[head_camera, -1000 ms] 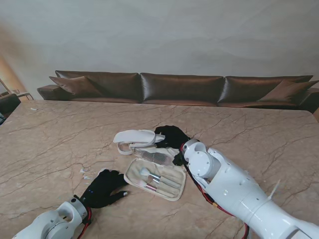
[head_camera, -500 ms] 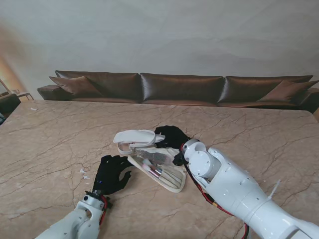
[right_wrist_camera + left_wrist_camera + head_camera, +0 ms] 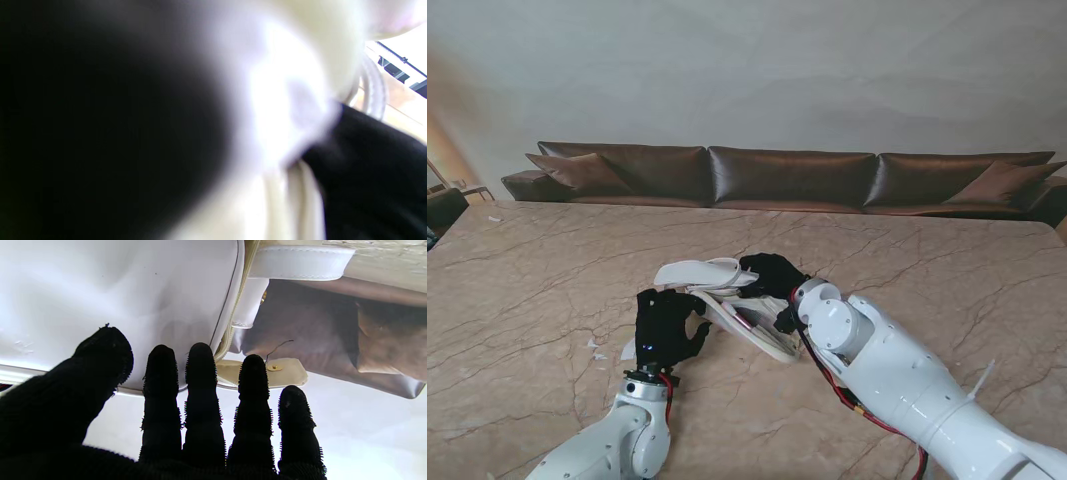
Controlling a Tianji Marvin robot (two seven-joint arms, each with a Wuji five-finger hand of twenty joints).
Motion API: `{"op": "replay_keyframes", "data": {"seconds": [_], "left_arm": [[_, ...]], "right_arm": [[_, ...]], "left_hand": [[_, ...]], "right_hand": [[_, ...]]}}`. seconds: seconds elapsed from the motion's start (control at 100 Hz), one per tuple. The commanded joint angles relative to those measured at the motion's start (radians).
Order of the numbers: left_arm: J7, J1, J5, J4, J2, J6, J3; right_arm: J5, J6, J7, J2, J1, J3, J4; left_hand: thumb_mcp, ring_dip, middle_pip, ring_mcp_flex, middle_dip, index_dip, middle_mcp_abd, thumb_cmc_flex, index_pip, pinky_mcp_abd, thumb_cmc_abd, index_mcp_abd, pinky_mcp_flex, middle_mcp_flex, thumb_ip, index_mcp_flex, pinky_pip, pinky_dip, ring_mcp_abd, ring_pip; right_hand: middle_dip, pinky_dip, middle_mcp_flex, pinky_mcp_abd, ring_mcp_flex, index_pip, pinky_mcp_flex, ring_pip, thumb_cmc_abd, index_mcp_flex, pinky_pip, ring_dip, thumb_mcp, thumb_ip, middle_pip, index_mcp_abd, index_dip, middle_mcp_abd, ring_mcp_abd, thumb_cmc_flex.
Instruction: Pack the cosmetics bag
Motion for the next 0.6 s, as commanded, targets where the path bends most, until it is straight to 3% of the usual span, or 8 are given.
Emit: {"op": "replay_keyframes", "data": {"seconds": [0.0,0.11,0.32,0.41,0.44,0.46,0.52,0.59], "left_arm": [[0.009,0.04,-0.007,0.062,-0.025,0.0,0.023],[0.058,0.018,-0.006,0.094,-0.045,0.07,0.045],[0.178,-0.004,-0.071,0.174,-0.11,0.112,0.055],[0.202,-0.009,-0.085,0.189,-0.122,0.119,0.052],[0.202,-0.009,-0.086,0.19,-0.122,0.12,0.052],[0.197,-0.009,-0.084,0.188,-0.121,0.122,0.053],[0.154,-0.003,-0.067,0.163,-0.104,0.144,0.055],[0.071,0.005,-0.026,0.116,-0.071,0.17,0.055]], "right_arm": [[0.011,0.005,0.009,-0.005,-0.018,-0.007,0.001],[0.019,0.008,0.017,-0.003,-0.02,-0.002,-0.004],[0.013,0.01,0.026,0.003,-0.024,0.004,-0.012],[0.01,0.009,0.026,0.004,-0.027,0.005,-0.015],[0.009,0.008,0.026,0.004,-0.027,0.005,-0.015],[0.008,0.007,0.026,0.005,-0.027,0.005,-0.015],[0.009,0.005,0.027,0.005,-0.028,0.005,-0.016],[0.009,0.003,0.029,0.006,-0.028,0.005,-0.017]], "left_hand": [[0.043,0.03,0.012,-0.061,0.049,0.117,-0.019,-0.037,0.053,0.009,-0.047,0.012,-0.048,-0.081,-0.023,-0.073,0.022,-0.015,0.016,0.009],[0.094,0.075,0.061,-0.202,0.12,0.32,-0.006,-0.104,0.067,-0.009,0.006,0.074,-0.138,-0.229,0.076,-0.192,0.036,-0.009,0.038,0.025],[0.068,0.132,0.114,-0.511,0.19,0.469,0.05,-0.124,0.021,-0.017,0.057,0.204,-0.137,-0.553,0.084,-0.456,-0.305,-0.148,0.067,0.045],[0.054,0.134,0.007,-0.553,0.146,0.453,0.087,-0.126,-0.003,-0.042,0.085,0.25,-0.165,-0.657,0.089,-0.559,-0.661,0.033,0.067,-0.127],[0.046,0.157,-0.154,-0.566,0.088,0.309,0.1,-0.121,-0.094,-0.061,0.094,0.26,-0.177,-0.655,0.093,-0.553,-0.78,0.186,0.054,-0.235],[0.039,0.152,-0.268,-0.579,0.043,0.212,0.106,-0.12,-0.211,-0.069,0.099,0.264,-0.176,-0.663,0.093,-0.542,-0.813,0.201,0.047,-0.296],[0.002,0.1,-0.594,-0.604,-0.021,-0.249,0.127,-0.109,-0.831,-0.084,0.113,0.301,-0.144,-0.728,0.102,-0.518,-0.928,0.008,0.026,-0.507],[-0.003,-0.234,-0.654,-0.584,-0.291,-0.265,0.149,-0.107,-1.135,-0.102,0.098,0.374,-0.127,-0.732,0.106,-0.528,-0.975,-0.231,0.0,-0.557]], "right_hand": [[-0.008,-0.014,0.005,-0.006,0.059,0.042,0.009,0.04,0.125,0.019,0.039,0.0,0.027,0.007,0.025,-0.09,-0.009,-0.001,-0.019,-0.036],[-0.011,-0.015,0.003,-0.004,0.058,0.038,0.005,0.038,0.126,0.02,0.041,-0.001,0.025,0.013,0.026,-0.085,-0.013,0.002,-0.016,-0.039],[-0.016,-0.016,0.016,-0.006,0.07,0.04,0.02,0.045,0.13,0.029,0.05,-0.002,0.024,0.011,0.03,-0.084,-0.014,0.003,-0.019,-0.003],[-0.018,-0.017,0.024,-0.007,0.081,0.042,0.031,0.051,0.131,0.035,0.056,-0.002,0.02,0.007,0.033,-0.086,-0.016,0.001,-0.022,0.004],[-0.019,-0.017,0.025,-0.007,0.082,0.042,0.032,0.051,0.131,0.035,0.057,-0.002,0.02,0.007,0.033,-0.086,-0.016,0.001,-0.023,0.005],[-0.019,-0.017,0.026,-0.007,0.082,0.042,0.033,0.052,0.131,0.035,0.057,-0.002,0.021,0.007,0.034,-0.086,-0.016,0.0,-0.023,0.006],[-0.019,-0.017,0.028,-0.007,0.084,0.043,0.034,0.053,0.13,0.037,0.059,-0.002,0.021,0.007,0.034,-0.085,-0.017,0.001,-0.022,0.007],[-0.019,-0.017,0.028,-0.005,0.085,0.044,0.034,0.054,0.129,0.038,0.061,-0.002,0.022,0.007,0.035,-0.085,-0.017,0.001,-0.021,0.009]]}}
